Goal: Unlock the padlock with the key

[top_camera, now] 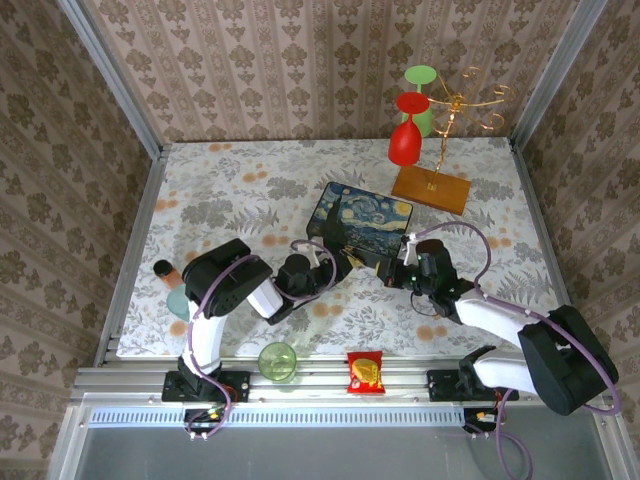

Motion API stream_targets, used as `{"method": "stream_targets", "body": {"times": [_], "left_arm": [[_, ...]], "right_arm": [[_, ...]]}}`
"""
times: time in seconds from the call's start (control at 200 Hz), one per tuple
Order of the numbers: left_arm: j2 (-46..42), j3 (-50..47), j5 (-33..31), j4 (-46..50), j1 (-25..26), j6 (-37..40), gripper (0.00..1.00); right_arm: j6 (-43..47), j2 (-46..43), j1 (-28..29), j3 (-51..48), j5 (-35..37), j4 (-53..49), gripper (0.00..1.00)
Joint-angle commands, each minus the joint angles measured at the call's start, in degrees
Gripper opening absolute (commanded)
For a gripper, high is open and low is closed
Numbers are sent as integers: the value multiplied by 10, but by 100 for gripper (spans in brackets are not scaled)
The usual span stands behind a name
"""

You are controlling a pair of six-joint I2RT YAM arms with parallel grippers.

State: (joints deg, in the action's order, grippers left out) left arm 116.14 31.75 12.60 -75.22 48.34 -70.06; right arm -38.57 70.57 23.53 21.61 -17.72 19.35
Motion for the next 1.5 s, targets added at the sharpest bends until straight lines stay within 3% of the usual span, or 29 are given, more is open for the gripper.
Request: {"method": "stream_targets", "body": {"times": [0.0, 0.355, 0.56, 0.72, 0.96, 1.27, 1.495], "left_arm": [[19, 20, -32, 12, -5, 45, 44], [16, 31, -55, 55, 9, 78, 50], [70, 65, -43, 21, 25, 86, 51], [72, 57, -47, 14, 27, 79, 38], [55, 41, -43, 15, 14, 78, 25], [79, 76, -41, 13, 31, 115, 42], [108, 98, -32, 6, 35, 121, 40]], "right_arm": [[11, 10, -3, 3, 19, -20, 9], [37, 63, -5, -15, 2, 88, 13], [15, 88, -6, 3, 34, 94, 14], [10, 141, -4, -18, -16, 195, 33], [27, 188, -6, 4, -13, 217, 38], [25, 118, -5, 6, 44, 157, 39], [0, 162, -26, 16, 23, 156, 38]]}}
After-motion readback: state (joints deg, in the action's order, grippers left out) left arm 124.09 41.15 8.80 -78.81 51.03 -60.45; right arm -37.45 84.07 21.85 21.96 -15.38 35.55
